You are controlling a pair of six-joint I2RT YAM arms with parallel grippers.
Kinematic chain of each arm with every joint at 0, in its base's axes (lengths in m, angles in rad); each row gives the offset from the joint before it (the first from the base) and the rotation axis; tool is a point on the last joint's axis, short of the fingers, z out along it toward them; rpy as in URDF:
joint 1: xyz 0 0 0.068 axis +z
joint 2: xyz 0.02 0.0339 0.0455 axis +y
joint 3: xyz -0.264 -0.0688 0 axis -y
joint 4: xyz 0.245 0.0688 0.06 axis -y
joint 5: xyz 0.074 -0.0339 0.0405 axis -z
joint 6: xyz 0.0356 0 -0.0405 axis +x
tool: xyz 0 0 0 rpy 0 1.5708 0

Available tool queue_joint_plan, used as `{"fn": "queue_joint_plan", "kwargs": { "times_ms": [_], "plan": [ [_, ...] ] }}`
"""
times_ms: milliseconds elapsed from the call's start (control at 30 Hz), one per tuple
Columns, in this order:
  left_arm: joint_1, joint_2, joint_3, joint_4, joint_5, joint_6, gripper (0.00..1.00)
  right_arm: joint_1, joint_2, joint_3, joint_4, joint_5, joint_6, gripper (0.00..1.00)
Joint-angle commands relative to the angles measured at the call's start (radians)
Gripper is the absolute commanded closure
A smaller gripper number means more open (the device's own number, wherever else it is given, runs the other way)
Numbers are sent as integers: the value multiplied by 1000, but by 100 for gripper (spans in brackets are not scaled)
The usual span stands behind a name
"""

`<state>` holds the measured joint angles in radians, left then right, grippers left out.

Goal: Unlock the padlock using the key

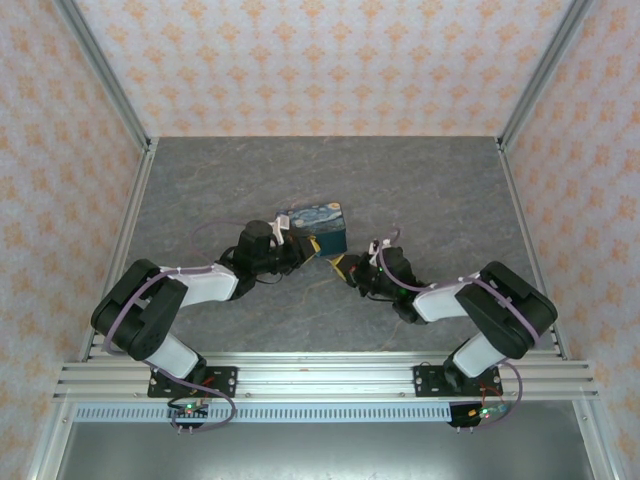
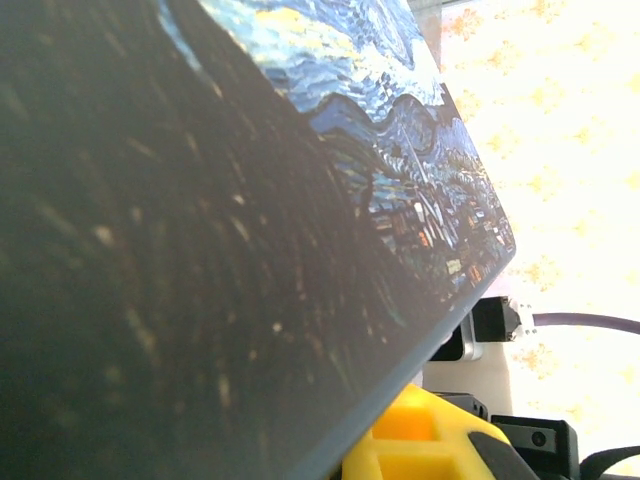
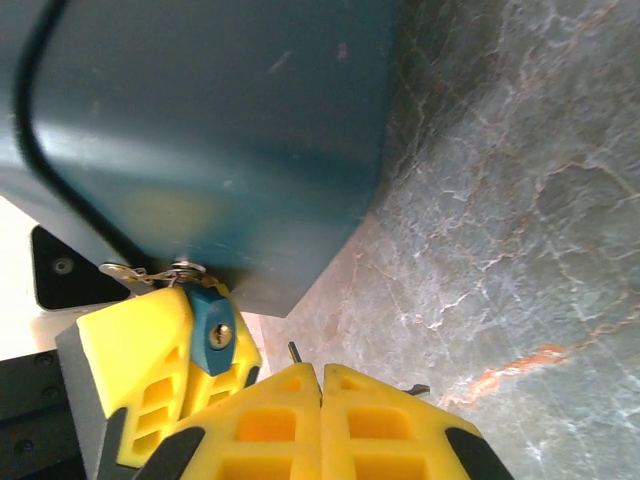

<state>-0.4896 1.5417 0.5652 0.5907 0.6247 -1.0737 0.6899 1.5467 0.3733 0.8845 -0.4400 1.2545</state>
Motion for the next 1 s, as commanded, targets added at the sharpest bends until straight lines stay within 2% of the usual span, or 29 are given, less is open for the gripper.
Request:
{"fn": "queue_joint_plan", "kwargs": {
  "times_ms": [0, 967],
  "plan": [
    [9, 5, -2, 88, 11, -3, 100, 10, 12, 30, 60, 28, 14, 100],
    [9, -17, -14, 75, -3, -2, 100, 30, 42, 81, 60, 37, 20, 100]
  ]
}}
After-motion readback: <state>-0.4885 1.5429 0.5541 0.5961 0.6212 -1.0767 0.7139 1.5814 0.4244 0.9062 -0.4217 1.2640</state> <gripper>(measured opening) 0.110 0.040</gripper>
